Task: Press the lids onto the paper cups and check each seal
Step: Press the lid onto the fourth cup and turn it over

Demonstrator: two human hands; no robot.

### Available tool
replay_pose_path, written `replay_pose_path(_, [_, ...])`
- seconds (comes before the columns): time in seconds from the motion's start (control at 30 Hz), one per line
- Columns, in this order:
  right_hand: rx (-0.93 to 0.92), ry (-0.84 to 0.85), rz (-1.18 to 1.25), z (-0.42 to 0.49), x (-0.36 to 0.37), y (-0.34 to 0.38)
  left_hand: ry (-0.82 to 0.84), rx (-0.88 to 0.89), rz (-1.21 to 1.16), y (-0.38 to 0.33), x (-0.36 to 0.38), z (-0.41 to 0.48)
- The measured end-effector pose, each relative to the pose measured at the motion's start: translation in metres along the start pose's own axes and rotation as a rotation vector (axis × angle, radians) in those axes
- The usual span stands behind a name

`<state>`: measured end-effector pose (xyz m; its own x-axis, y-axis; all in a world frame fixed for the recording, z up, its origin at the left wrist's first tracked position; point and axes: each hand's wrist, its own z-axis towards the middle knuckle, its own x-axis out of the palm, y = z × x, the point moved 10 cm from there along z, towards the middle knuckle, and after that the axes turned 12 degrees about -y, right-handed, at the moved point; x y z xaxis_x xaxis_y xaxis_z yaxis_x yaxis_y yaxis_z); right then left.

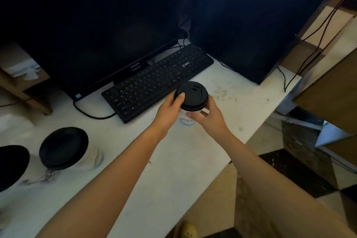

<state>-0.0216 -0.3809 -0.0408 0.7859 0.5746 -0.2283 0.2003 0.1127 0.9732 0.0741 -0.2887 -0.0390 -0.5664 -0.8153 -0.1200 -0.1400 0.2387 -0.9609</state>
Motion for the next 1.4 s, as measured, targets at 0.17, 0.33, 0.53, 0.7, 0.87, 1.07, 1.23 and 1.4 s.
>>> replay_pose_path(0.17, [0.002,0.008,0.033,-0.056,0.019,-0.002,-0.056,-0.054,-0.001,0.022,-0.038,-0.046])
replay_pose_path(0.33, [0.053,0.114,0.051,-0.103,0.032,-0.01,-0.067,-0.09,0.022,0.031,-0.061,-0.081])
replay_pose_path(0.53, [0.322,-0.19,0.236,-0.087,-0.003,0.002,-0.174,-0.042,0.106,0.004,-0.056,-0.08])
replay_pose_path(0.7, [0.119,-0.106,-0.055,-0.064,0.028,0.03,-0.316,0.132,0.194,-0.004,-0.051,-0.074])
replay_pose_path(0.87, [0.067,-0.163,-0.044,-0.059,0.026,0.023,-0.335,0.174,0.205,-0.003,-0.049,-0.07])
replay_pose_path(1.07, [0.121,-0.226,0.004,-0.067,0.026,0.024,-0.209,0.167,0.221,-0.005,-0.045,-0.063])
replay_pose_path(1.23, [0.195,-0.241,0.047,-0.095,0.022,0.021,-0.115,0.24,0.44,-0.022,-0.058,-0.034])
replay_pose_path(1.4, [0.095,-0.207,-0.01,-0.116,0.028,0.022,-0.105,0.468,0.735,-0.055,-0.057,-0.019])
